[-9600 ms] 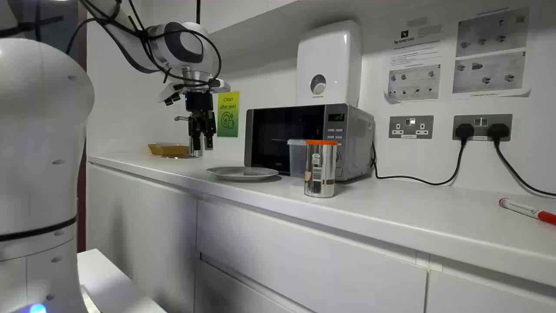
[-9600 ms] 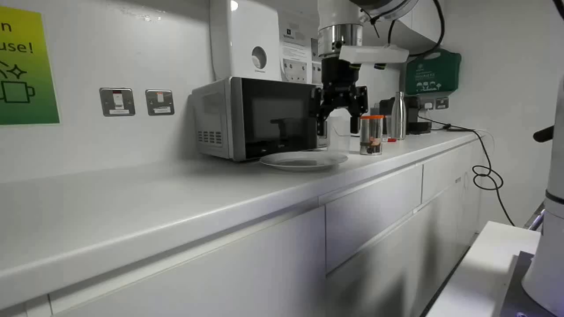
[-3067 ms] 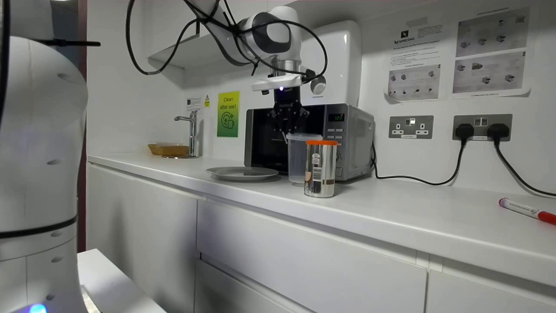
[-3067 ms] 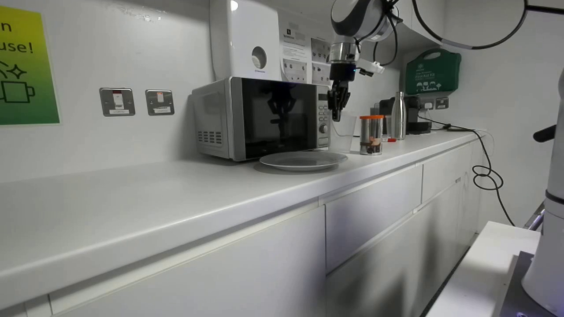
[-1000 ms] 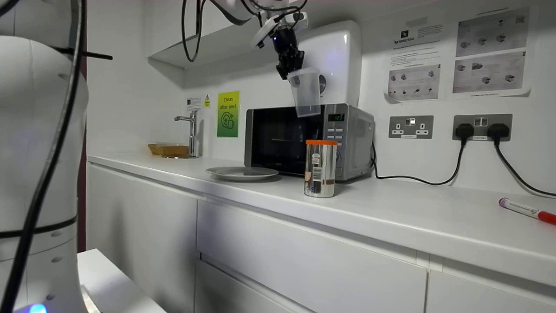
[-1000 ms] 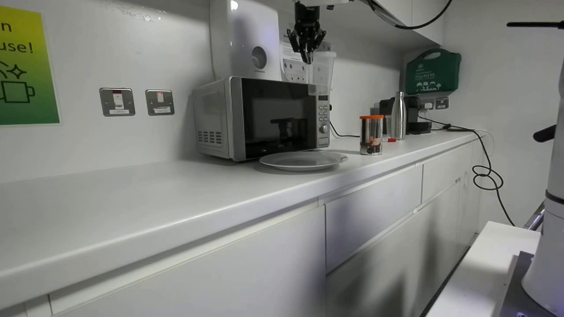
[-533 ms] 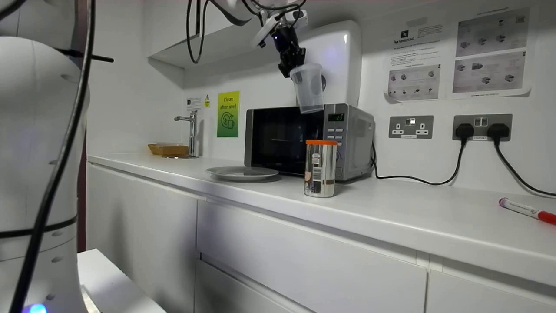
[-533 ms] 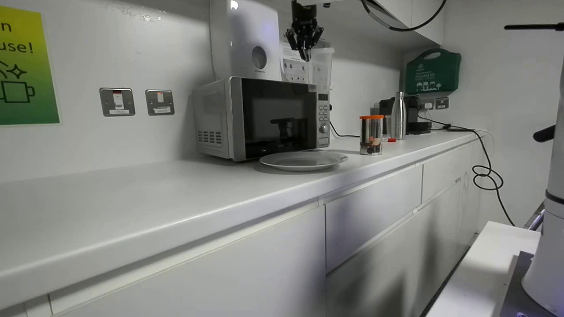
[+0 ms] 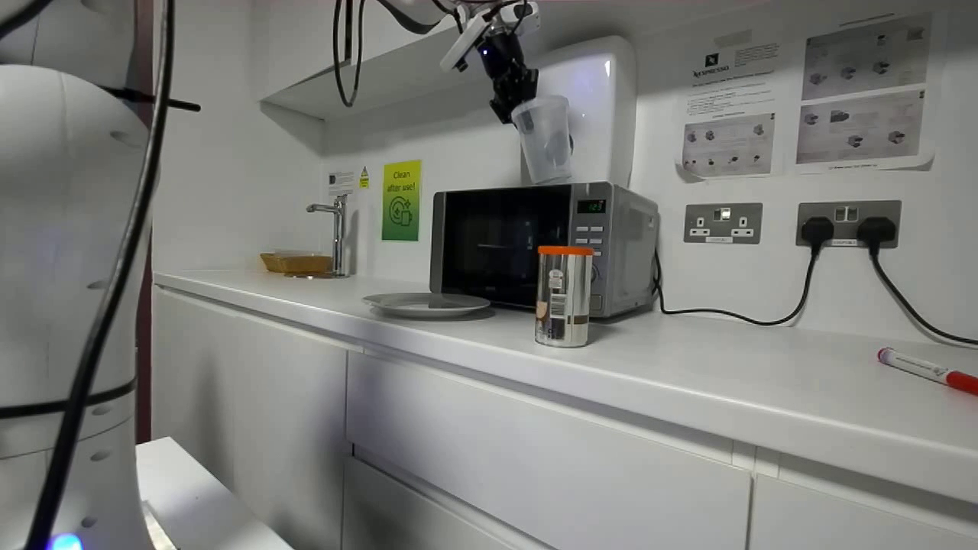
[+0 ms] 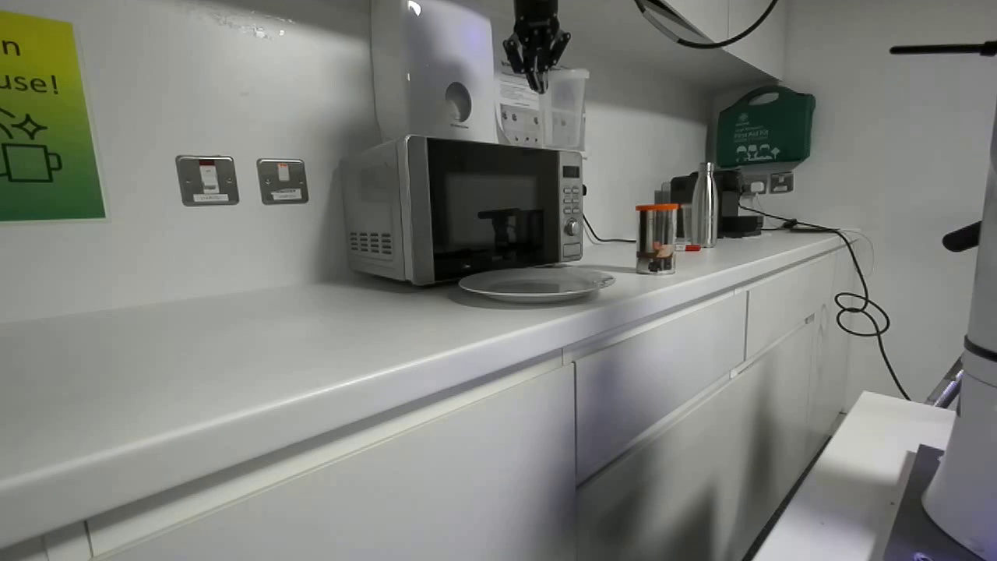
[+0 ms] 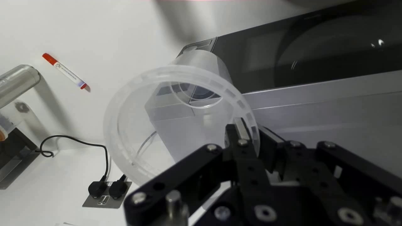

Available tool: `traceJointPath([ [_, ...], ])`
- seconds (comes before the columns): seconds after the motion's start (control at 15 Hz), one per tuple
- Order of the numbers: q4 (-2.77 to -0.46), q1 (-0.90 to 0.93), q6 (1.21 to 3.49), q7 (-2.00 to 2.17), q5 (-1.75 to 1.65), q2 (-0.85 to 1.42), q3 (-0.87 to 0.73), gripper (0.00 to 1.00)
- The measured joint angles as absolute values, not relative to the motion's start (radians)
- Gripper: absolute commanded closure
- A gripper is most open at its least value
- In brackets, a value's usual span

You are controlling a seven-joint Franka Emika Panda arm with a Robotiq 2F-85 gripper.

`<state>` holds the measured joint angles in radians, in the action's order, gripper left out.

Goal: Put the colourless cup on top of the microwave

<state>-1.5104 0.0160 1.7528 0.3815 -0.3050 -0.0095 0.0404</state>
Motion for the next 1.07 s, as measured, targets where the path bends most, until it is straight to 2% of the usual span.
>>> traceJointPath([
  [1.07, -1.402, 0.045, 1.753, 0.389, -0.302, 0.075, 0.04, 0.98],
])
